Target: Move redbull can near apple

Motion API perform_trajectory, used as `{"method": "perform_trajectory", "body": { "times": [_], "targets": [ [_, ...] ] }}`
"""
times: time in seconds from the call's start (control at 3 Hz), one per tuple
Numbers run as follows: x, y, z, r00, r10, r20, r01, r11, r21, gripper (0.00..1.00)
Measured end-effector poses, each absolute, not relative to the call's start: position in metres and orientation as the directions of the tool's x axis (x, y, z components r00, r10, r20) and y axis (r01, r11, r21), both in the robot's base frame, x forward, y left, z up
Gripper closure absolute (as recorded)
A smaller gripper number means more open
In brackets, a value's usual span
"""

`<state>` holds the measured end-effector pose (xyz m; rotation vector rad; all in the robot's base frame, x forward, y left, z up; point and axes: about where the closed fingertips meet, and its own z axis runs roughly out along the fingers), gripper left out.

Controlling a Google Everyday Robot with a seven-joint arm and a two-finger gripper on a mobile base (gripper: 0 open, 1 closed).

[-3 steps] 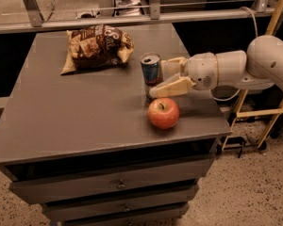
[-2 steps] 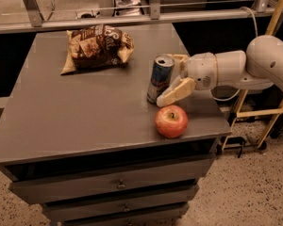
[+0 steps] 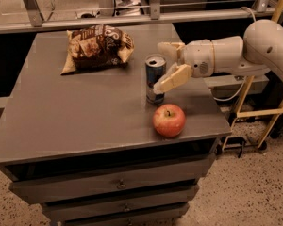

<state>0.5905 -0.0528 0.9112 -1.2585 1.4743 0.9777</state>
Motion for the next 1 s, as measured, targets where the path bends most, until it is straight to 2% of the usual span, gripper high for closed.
{"method": "perform_trajectory", "body": {
  "times": [0.33, 1.0],
  "targets": [
    [0.599, -0.052, 0.933, -0.017, -0.218, -0.976, -0.988, 0.155, -0.017, 0.0],
    [0.604, -0.111, 0.999, 0.104, -0.093, -0.99, -0.967, 0.224, -0.123, 0.0]
  ]
}}
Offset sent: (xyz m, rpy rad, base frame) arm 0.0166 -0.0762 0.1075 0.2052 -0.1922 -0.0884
